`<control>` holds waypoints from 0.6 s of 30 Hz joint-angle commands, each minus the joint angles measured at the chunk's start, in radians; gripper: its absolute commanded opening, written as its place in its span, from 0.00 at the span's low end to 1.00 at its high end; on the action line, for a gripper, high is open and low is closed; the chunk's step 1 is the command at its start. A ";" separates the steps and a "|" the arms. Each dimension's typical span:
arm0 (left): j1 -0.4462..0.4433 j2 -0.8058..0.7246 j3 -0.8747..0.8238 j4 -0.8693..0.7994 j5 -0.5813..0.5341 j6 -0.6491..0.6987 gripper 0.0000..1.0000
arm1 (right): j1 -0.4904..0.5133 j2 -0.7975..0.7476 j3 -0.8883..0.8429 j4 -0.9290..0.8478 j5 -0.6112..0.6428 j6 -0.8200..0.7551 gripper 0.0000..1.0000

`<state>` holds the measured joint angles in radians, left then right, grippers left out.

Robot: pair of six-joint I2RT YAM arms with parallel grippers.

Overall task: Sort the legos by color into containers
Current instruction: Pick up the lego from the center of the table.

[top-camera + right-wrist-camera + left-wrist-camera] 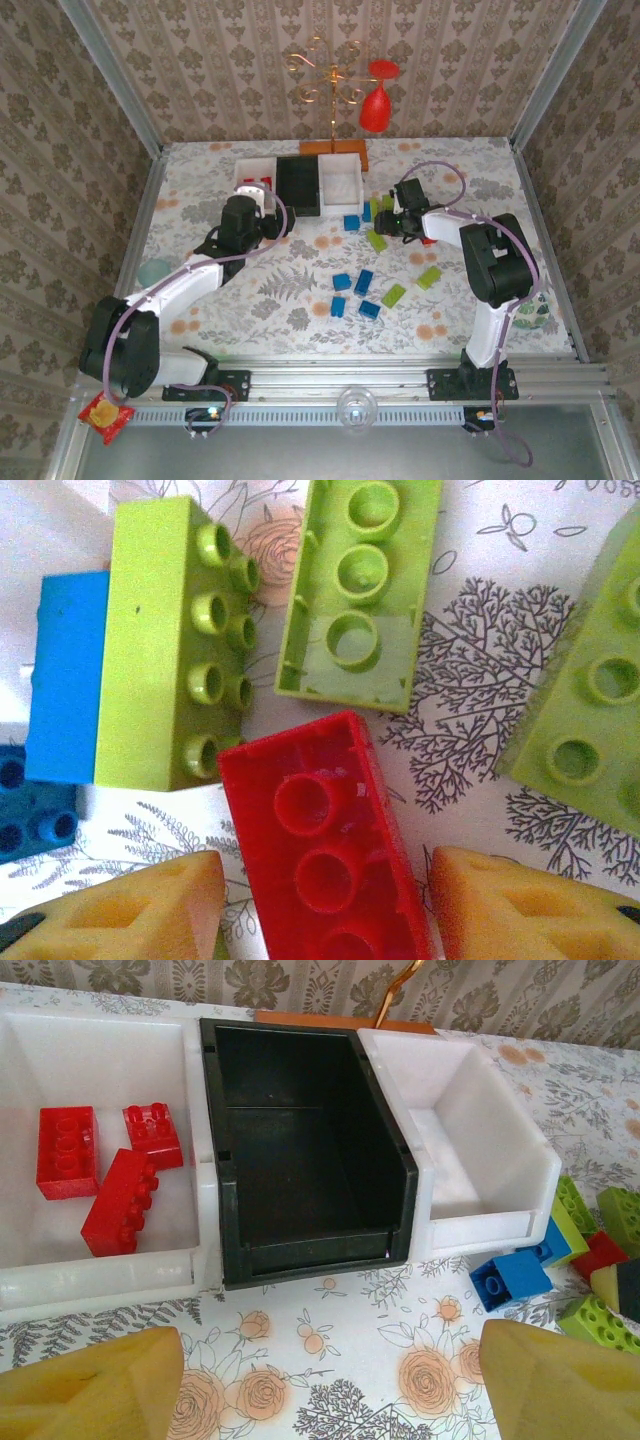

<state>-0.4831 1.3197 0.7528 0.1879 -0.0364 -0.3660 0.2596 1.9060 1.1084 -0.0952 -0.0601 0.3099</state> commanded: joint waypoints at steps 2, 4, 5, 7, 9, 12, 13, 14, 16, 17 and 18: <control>0.004 -0.023 -0.007 0.013 0.013 0.019 0.79 | 0.001 -0.015 -0.004 -0.063 0.004 -0.002 0.51; 0.004 -0.027 -0.010 0.013 0.011 0.019 0.79 | 0.001 -0.008 0.003 -0.068 0.016 0.002 0.49; 0.004 -0.029 -0.011 0.013 0.009 0.019 0.79 | 0.002 -0.005 0.010 -0.077 0.022 0.004 0.48; 0.003 -0.031 -0.013 0.013 0.007 0.020 0.79 | 0.001 0.005 0.025 -0.089 0.037 0.004 0.47; 0.004 -0.033 -0.015 0.012 0.008 0.019 0.79 | 0.001 0.022 0.047 -0.106 0.042 0.003 0.46; 0.004 -0.036 -0.015 0.008 0.011 0.020 0.79 | 0.002 0.026 0.055 -0.117 0.045 0.002 0.43; 0.004 -0.038 -0.015 0.006 0.010 0.021 0.79 | 0.003 0.018 0.047 -0.112 0.044 0.002 0.42; 0.004 -0.041 -0.017 0.004 0.012 0.021 0.79 | 0.003 0.007 0.034 -0.105 0.043 0.003 0.42; 0.004 -0.046 -0.020 0.004 0.013 0.021 0.79 | 0.003 -0.017 0.008 -0.092 0.038 0.003 0.40; 0.004 -0.048 -0.021 0.005 0.013 0.020 0.79 | 0.003 -0.034 -0.008 -0.086 0.033 0.005 0.39; 0.003 -0.048 -0.022 0.005 0.013 0.019 0.79 | 0.002 -0.048 -0.025 -0.078 0.030 0.008 0.38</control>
<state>-0.4831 1.3067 0.7464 0.1875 -0.0364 -0.3660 0.2596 1.9011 1.1255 -0.1539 -0.0341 0.3130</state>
